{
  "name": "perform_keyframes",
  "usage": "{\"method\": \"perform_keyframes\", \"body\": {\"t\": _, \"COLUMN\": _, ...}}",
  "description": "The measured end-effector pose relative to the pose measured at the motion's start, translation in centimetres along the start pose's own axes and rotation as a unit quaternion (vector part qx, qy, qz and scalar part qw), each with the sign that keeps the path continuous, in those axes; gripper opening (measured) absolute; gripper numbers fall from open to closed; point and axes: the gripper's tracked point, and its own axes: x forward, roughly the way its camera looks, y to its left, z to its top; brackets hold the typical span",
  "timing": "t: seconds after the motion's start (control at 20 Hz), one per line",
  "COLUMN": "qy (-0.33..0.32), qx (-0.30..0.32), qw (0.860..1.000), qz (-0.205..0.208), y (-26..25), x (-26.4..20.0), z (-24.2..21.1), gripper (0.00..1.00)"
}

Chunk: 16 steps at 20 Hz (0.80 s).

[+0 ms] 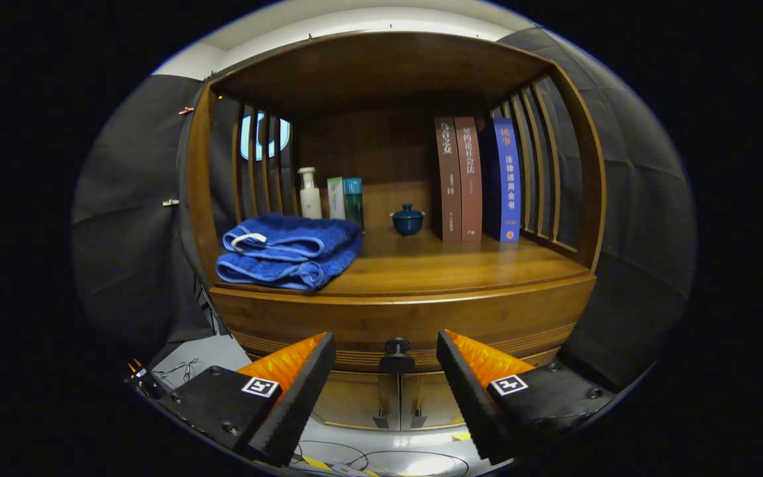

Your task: Pull open the drawer, take out the items inside it, and place them on the countertop above the cabinet.

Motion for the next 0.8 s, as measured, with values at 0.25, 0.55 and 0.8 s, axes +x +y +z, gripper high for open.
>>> {"method": "perform_keyframes", "body": {"t": 0.25, "qy": 0.036, "qx": -0.008, "qw": 0.999, "qz": -0.015, "y": -1.1, "x": 3.7, "z": -3.3, "gripper": 0.98}}
{"method": "perform_keyframes", "body": {"t": 0.55, "qy": 0.079, "qx": -0.005, "qw": 0.997, "qz": -0.017, "y": -1.2, "x": 6.1, "z": -6.2, "gripper": 0.63}}
{"method": "perform_keyframes", "body": {"t": 0.8, "qy": 0.076, "qx": -0.013, "qw": 0.997, "qz": -0.022, "y": -1.4, "x": 6.2, "z": -5.9, "gripper": 0.38}}
